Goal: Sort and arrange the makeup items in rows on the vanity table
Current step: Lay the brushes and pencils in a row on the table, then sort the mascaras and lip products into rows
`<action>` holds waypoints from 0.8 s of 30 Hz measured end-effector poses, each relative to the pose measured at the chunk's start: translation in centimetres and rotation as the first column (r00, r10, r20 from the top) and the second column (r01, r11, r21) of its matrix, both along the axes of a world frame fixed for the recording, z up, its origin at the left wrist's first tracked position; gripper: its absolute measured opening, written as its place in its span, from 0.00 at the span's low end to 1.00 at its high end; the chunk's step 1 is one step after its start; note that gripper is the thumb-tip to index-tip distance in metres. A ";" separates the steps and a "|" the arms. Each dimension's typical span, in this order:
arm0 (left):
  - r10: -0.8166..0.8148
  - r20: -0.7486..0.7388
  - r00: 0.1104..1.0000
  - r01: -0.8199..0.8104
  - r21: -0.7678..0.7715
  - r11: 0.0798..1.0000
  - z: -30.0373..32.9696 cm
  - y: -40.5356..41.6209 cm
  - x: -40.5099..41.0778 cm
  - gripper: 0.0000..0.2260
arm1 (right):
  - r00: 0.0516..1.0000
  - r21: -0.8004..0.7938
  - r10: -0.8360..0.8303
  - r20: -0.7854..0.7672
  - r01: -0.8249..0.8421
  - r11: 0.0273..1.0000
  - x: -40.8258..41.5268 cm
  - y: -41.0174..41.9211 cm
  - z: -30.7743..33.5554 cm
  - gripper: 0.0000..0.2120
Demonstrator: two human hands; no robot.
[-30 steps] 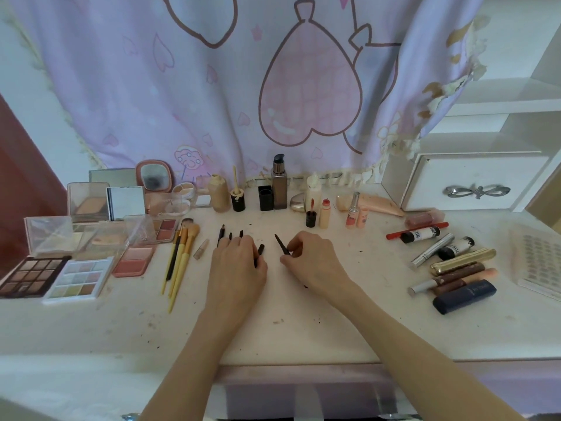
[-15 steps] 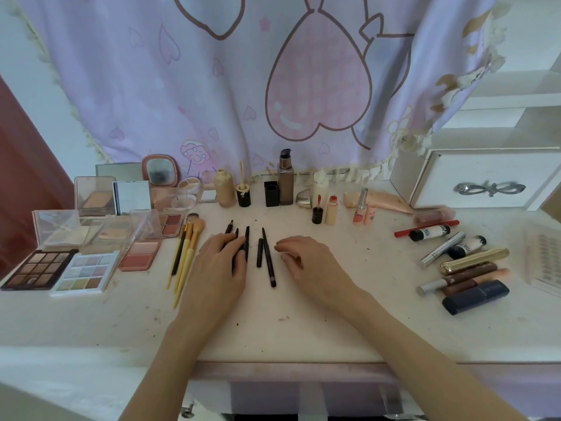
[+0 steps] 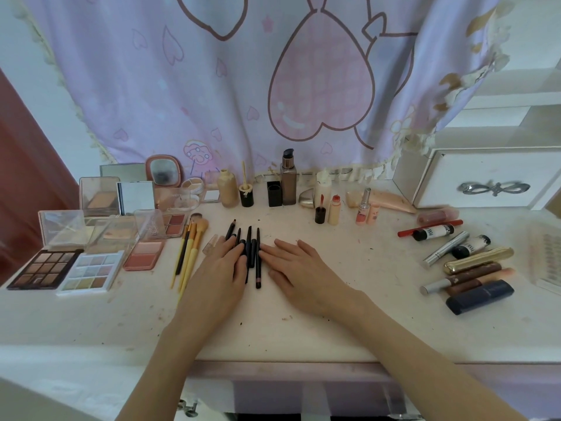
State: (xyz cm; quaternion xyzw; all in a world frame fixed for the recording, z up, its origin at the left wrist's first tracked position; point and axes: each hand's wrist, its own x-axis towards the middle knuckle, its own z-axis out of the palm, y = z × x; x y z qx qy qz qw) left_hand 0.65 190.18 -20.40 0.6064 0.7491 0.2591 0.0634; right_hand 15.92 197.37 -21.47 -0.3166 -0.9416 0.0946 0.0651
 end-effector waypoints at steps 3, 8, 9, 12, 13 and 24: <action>-0.009 -0.015 1.000 0.009 -0.039 0.999 0.0 0.0 -0.2 0.20 | 1.000 -0.002 0.003 0.009 -0.003 1.000 0.0 0.0 0.0 0.22; -0.041 -0.014 0.999 0.039 -0.107 0.994 -0.4 0.0 0.0 0.20 | 1.000 -0.013 0.005 0.012 -0.005 1.000 -0.1 -0.1 0.2 0.22; -0.045 -0.022 0.999 0.043 -0.108 0.993 -0.4 0.0 -0.1 0.20 | 1.000 -0.011 0.005 0.012 -0.005 1.000 -0.1 -0.1 0.2 0.22; -0.063 -0.037 0.997 0.058 -0.113 0.992 -0.3 0.1 -0.2 0.20 | 1.000 -0.003 0.005 0.010 -0.005 1.000 -0.1 0.0 0.1 0.22; -0.069 -0.041 0.997 0.064 -0.113 0.992 -0.3 0.1 -0.3 0.20 | 1.000 -0.003 0.006 0.007 -0.006 1.000 -0.1 0.0 0.1 0.22; -0.283 -0.148 0.948 0.283 -0.022 0.959 0.0 0.6 4.9 0.22 | 0.961 -0.009 -0.152 -0.230 0.154 0.988 6.9 -0.2 1.6 0.20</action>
